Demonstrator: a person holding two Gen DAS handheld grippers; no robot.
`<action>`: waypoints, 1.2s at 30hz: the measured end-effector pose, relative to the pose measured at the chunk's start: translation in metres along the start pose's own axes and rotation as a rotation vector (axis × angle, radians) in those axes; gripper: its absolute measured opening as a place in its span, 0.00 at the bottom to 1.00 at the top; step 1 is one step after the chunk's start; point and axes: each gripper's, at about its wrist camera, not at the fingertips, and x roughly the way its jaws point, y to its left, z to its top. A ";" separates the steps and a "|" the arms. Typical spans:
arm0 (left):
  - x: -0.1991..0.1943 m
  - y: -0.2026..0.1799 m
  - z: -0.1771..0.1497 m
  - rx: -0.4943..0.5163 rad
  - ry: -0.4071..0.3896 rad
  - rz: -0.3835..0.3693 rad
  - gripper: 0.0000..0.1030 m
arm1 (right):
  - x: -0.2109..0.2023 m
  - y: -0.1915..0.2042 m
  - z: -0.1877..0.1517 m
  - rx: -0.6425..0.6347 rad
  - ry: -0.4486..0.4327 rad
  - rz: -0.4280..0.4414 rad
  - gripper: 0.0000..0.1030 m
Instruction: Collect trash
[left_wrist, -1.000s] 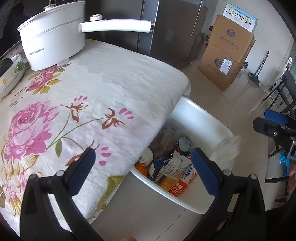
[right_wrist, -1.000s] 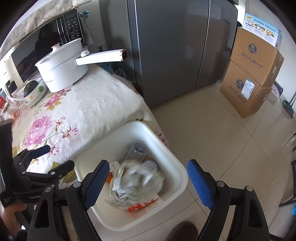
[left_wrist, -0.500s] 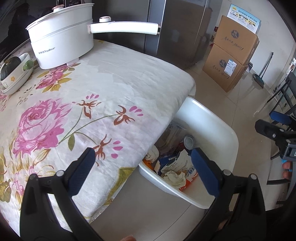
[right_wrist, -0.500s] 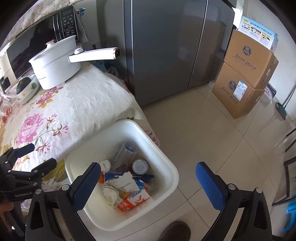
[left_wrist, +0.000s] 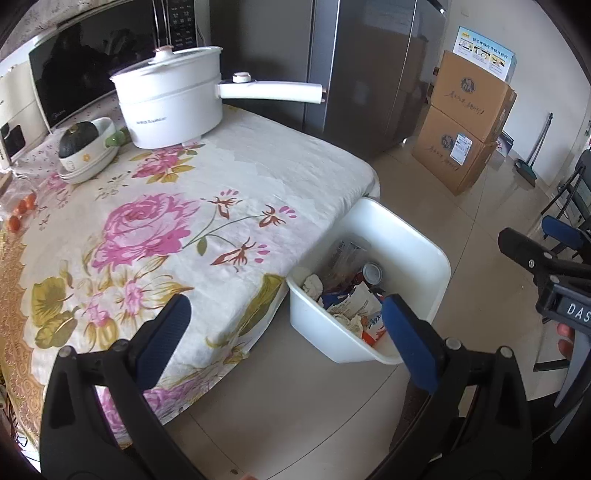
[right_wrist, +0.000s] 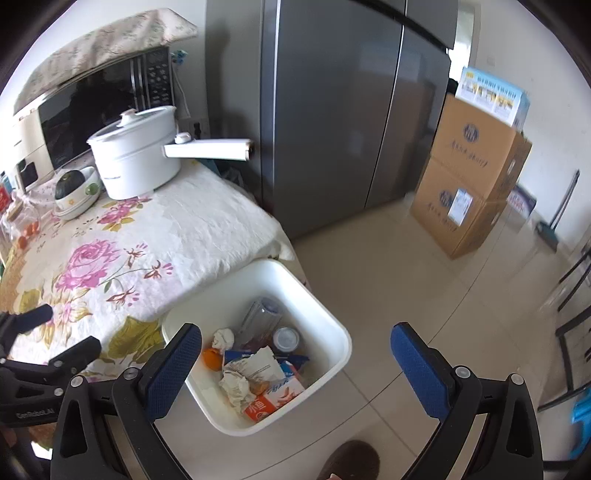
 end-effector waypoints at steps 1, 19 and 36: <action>-0.010 -0.001 -0.003 0.001 -0.015 0.004 1.00 | -0.008 0.004 -0.004 -0.007 -0.010 -0.007 1.00; -0.119 0.002 -0.029 -0.035 -0.334 0.108 1.00 | -0.109 0.028 -0.025 -0.007 -0.262 0.036 1.00; -0.122 0.020 -0.033 -0.094 -0.333 0.163 1.00 | -0.105 0.048 -0.019 -0.029 -0.263 0.106 1.00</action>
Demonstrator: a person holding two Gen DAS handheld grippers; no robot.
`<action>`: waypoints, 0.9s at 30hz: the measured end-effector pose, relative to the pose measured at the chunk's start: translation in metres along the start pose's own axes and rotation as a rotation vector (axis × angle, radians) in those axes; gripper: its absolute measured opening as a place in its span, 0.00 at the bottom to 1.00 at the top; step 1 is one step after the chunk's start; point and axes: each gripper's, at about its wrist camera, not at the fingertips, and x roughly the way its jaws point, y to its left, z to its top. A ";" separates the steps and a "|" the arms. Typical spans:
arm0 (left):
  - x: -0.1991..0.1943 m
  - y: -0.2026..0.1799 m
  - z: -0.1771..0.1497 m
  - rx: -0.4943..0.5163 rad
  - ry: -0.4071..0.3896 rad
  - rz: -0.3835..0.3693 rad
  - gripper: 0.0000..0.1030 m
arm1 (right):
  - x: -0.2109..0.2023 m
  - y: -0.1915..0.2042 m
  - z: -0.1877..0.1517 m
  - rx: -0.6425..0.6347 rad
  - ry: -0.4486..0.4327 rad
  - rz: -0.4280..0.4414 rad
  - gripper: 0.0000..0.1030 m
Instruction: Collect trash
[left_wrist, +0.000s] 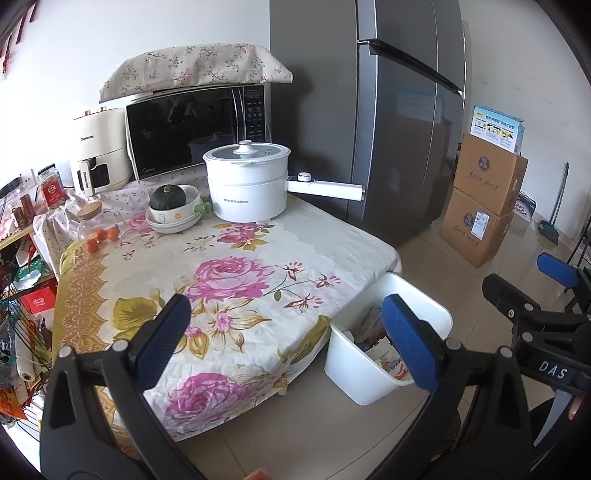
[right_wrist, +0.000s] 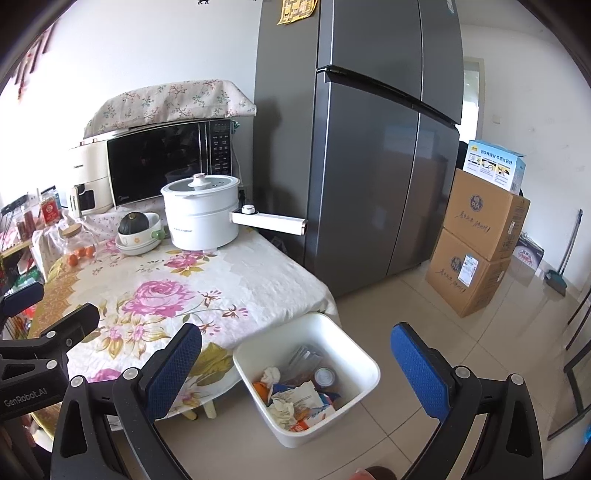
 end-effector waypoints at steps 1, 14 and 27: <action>0.000 0.001 0.000 -0.002 0.001 0.003 1.00 | 0.000 0.000 0.000 0.001 0.000 0.001 1.00; 0.001 0.005 -0.001 -0.005 0.003 0.027 1.00 | -0.003 0.001 0.001 0.003 -0.006 0.024 1.00; 0.004 0.005 0.000 -0.006 0.021 0.025 1.00 | 0.000 0.002 0.000 0.001 0.008 0.035 1.00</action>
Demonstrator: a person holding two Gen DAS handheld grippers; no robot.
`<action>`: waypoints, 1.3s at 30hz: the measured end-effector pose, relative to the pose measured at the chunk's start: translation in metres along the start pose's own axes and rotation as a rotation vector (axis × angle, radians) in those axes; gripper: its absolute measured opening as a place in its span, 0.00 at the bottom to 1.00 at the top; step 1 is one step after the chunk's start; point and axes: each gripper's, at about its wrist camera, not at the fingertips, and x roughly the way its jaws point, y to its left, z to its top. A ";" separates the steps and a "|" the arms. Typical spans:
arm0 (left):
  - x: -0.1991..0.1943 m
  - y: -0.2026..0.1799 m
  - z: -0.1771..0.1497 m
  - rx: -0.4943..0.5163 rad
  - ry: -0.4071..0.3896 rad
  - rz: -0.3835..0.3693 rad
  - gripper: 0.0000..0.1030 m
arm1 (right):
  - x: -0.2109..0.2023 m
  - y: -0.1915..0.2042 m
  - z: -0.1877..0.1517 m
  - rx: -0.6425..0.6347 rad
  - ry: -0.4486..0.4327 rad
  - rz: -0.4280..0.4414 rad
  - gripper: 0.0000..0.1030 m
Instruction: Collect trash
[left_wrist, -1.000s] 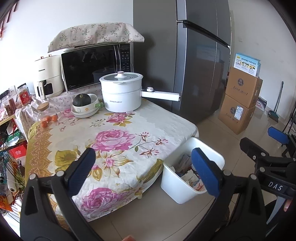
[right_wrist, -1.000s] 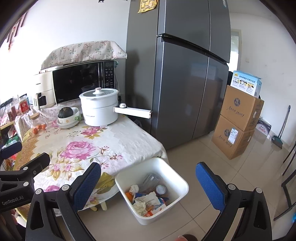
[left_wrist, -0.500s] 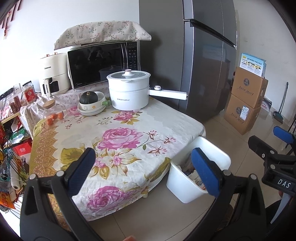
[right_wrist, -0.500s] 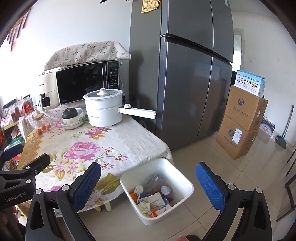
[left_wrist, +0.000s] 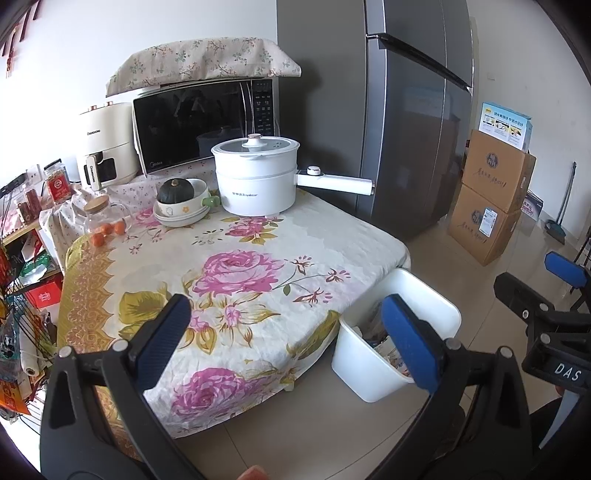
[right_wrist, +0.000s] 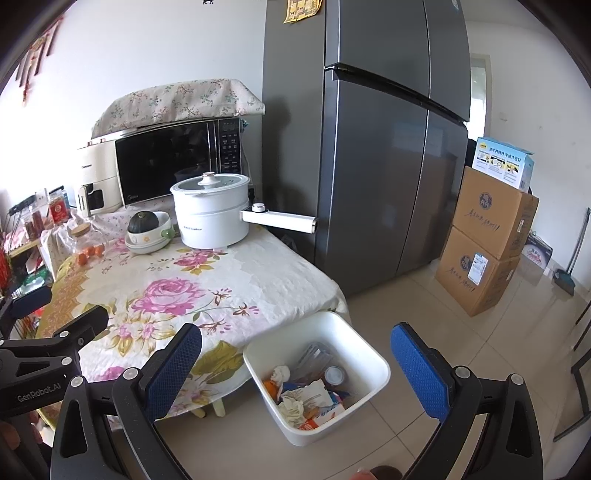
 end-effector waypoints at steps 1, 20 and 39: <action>0.000 0.000 0.000 0.000 -0.001 0.000 1.00 | 0.000 0.000 0.000 0.000 0.002 0.000 1.00; -0.001 0.002 -0.001 -0.009 -0.005 0.002 1.00 | 0.002 0.005 -0.002 -0.002 0.007 0.008 1.00; 0.000 0.005 -0.002 -0.022 0.010 -0.027 1.00 | 0.005 0.012 -0.002 -0.006 0.017 0.018 1.00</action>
